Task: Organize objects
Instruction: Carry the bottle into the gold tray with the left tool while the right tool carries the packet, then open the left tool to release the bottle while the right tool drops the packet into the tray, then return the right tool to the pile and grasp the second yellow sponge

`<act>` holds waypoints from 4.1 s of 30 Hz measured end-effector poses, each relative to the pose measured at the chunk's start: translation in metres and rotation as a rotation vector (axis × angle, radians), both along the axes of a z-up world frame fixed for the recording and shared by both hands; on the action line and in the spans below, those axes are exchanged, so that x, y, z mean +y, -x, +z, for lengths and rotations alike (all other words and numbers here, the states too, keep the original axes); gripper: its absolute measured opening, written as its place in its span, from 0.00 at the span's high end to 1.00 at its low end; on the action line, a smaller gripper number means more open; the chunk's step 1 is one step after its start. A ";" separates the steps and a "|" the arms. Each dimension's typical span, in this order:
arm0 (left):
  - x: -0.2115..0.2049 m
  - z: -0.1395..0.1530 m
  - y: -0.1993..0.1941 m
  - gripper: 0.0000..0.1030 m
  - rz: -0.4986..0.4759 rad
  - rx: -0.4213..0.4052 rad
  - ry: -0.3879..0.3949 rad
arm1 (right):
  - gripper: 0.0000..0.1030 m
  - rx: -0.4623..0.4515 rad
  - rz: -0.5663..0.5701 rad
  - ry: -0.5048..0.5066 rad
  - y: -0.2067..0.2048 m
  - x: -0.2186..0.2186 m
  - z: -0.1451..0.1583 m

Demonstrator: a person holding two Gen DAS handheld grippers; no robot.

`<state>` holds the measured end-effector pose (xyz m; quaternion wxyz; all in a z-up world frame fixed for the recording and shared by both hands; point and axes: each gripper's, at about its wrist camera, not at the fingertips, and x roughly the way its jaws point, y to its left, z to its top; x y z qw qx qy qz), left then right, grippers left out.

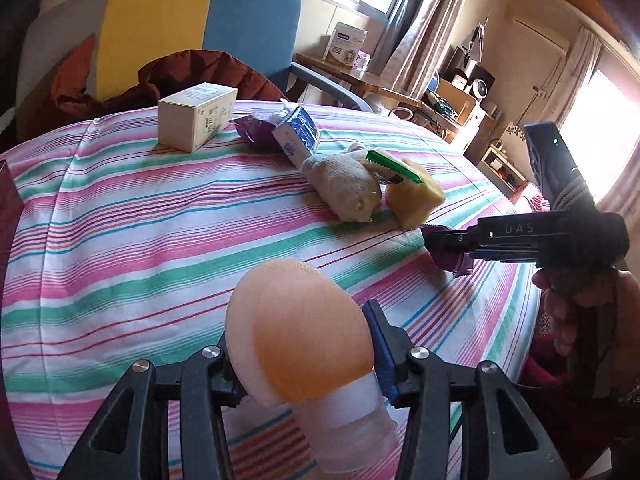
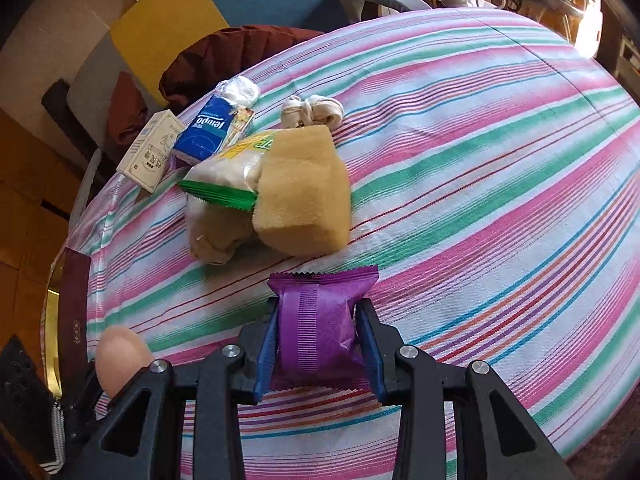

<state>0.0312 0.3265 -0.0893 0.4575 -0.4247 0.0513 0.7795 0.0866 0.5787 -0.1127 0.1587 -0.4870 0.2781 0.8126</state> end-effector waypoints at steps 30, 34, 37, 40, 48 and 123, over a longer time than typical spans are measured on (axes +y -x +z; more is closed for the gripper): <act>-0.237 0.030 0.104 0.52 0.560 -0.077 -0.094 | 0.63 0.064 0.173 -0.069 0.017 -0.042 0.009; -0.261 0.019 0.121 0.52 0.644 -0.123 -0.064 | 0.63 0.075 0.189 -0.075 0.018 -0.046 0.009; -0.274 0.015 0.131 0.51 0.688 -0.138 -0.028 | 0.63 0.090 0.207 -0.080 0.018 -0.050 0.011; -0.282 0.016 0.135 0.44 0.726 -0.131 -0.023 | 0.63 0.101 0.230 -0.091 0.020 -0.055 0.013; -0.315 0.024 0.115 0.32 0.815 -0.106 -0.151 | 0.63 0.111 0.275 -0.111 0.022 -0.068 0.015; -0.236 0.063 0.052 0.32 0.551 0.001 -0.070 | 0.28 -0.052 0.458 -0.178 0.067 -0.218 0.018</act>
